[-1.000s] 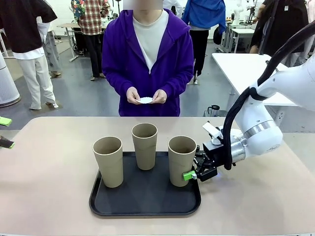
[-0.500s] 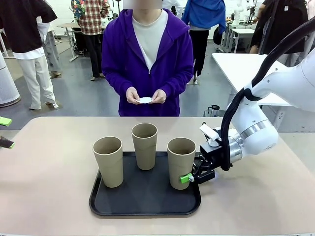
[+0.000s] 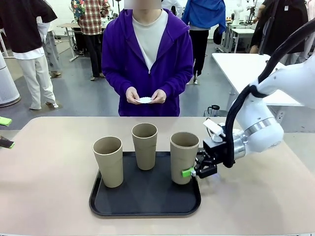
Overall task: Place coasters on the table and set cups on them.
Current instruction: Pick up one Reusable plastic cup and place it on a coaster set by the human.
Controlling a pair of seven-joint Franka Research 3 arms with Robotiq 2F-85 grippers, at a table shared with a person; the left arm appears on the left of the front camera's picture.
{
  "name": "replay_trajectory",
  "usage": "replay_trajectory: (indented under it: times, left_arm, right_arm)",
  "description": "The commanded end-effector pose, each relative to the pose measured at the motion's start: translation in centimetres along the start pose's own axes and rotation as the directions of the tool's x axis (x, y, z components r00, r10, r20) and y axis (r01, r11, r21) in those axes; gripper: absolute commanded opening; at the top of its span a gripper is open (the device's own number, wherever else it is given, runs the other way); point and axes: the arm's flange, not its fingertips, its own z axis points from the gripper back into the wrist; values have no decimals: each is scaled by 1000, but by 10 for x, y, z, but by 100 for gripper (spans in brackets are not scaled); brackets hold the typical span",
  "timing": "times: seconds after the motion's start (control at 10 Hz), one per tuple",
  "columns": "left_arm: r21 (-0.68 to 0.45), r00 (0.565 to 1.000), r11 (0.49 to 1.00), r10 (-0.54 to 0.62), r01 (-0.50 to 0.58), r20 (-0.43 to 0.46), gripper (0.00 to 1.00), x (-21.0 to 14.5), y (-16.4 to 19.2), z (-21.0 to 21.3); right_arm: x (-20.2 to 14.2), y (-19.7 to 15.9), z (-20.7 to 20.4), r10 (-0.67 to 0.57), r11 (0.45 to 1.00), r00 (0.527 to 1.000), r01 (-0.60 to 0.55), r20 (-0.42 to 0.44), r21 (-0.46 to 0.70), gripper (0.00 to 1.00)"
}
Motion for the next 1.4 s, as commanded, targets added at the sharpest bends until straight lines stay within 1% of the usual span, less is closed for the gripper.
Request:
replay_trajectory:
  times: [0.0, 0.1, 0.2, 0.3, 0.4, 0.5, 0.6, 0.9, 1.0, 1.1, 1.2, 1.3]
  left_arm:
    - [-12, 1000, 1000, -3, 3, 10, 100, 0, -1, 0]
    - [-12, 1000, 1000, -3, 3, 10, 100, 0, -1, 0]
    - [-12, 1000, 1000, -3, 3, 10, 100, 0, -1, 0]
    - [-12, 1000, 1000, -3, 3, 10, 100, 0, -1, 0]
    - [-12, 1000, 1000, -3, 3, 10, 100, 0, -1, 0]
    - [-12, 1000, 1000, -3, 3, 10, 100, 0, -1, 0]
    - [-12, 1000, 1000, -3, 3, 10, 100, 0, -1, 0]
    - [-12, 1000, 1000, -3, 3, 10, 100, 0, -1, 0]
    - [-12, 1000, 1000, -3, 3, 10, 100, 0, -1, 0]
    - [-12, 1000, 1000, -3, 3, 10, 100, 0, -1, 0]
    - [-12, 1000, 1000, -3, 3, 10, 100, 0, -1, 0]
    - [-12, 1000, 1000, -3, 3, 10, 100, 0, -1, 0]
  right_arm:
    - [90, 43, 9, -10, 997, 1000, 11, 13, -72, 27]
    - [124, 55, 17, 24, 996, 1000, -24, 2, -86, 27]
    - [151, 67, 23, 31, 995, 999, -33, -22, -97, 27]
    - [173, 76, 28, 23, 993, 998, -29, -52, -112, 27]
    - [189, 82, 34, 9, 992, 999, -16, -53, -129, 27]
    - [194, 84, 41, -11, 989, 998, 2, -60, -146, 27]
    - [190, 77, 31, 51, 992, 998, -55, -38, -115, 27]
    - [190, 77, 31, 51, 992, 998, -55, -38, -115, 27]
    - [195, 80, 34, 34, 991, 998, -40, -50, -124, 82]
    - [192, 57, 63, 50, 975, 997, -62, -59, -213, 82]
    - [194, 30, 112, 74, 940, 996, -84, -43, -332, 82]
    - [196, 12, 158, 66, 901, 998, -68, -20, -429, 82]
